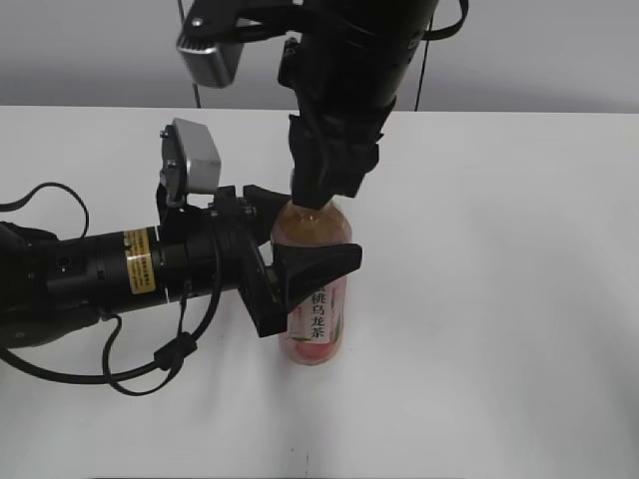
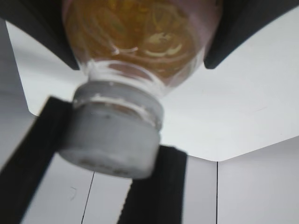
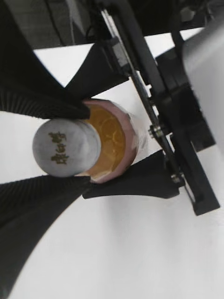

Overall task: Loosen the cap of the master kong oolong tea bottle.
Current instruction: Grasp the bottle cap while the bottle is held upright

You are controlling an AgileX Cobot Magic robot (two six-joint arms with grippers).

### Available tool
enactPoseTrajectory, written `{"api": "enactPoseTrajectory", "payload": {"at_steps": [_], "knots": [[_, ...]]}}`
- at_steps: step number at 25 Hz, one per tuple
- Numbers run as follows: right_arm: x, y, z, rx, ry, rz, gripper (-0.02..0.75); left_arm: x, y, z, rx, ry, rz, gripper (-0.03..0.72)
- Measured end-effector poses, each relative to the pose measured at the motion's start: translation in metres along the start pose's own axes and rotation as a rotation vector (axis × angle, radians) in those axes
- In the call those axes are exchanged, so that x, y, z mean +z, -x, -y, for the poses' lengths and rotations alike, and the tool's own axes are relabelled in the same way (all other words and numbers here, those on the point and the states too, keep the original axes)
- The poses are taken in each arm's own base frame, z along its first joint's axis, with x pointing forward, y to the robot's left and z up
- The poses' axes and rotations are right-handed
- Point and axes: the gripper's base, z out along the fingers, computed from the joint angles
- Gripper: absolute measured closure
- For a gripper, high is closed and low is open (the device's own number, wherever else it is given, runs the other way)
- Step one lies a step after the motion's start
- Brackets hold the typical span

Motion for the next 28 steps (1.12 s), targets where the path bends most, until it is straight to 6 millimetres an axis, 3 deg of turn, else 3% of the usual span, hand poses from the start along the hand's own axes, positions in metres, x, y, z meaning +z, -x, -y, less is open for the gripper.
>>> {"api": "enactPoseTrajectory", "payload": {"at_steps": [24, 28], "knots": [[0.0009, 0.0008, -0.0001, -1.249, 0.004, 0.009, 0.458, 0.0, 0.0, 0.0001, 0.002, -0.001, 0.0, 0.225], [0.001, 0.0011, -0.0003, -1.356, 0.004, 0.014, 0.458, 0.0, -0.0001, 0.0, 0.002, 0.0, -0.001, 0.225]]}}
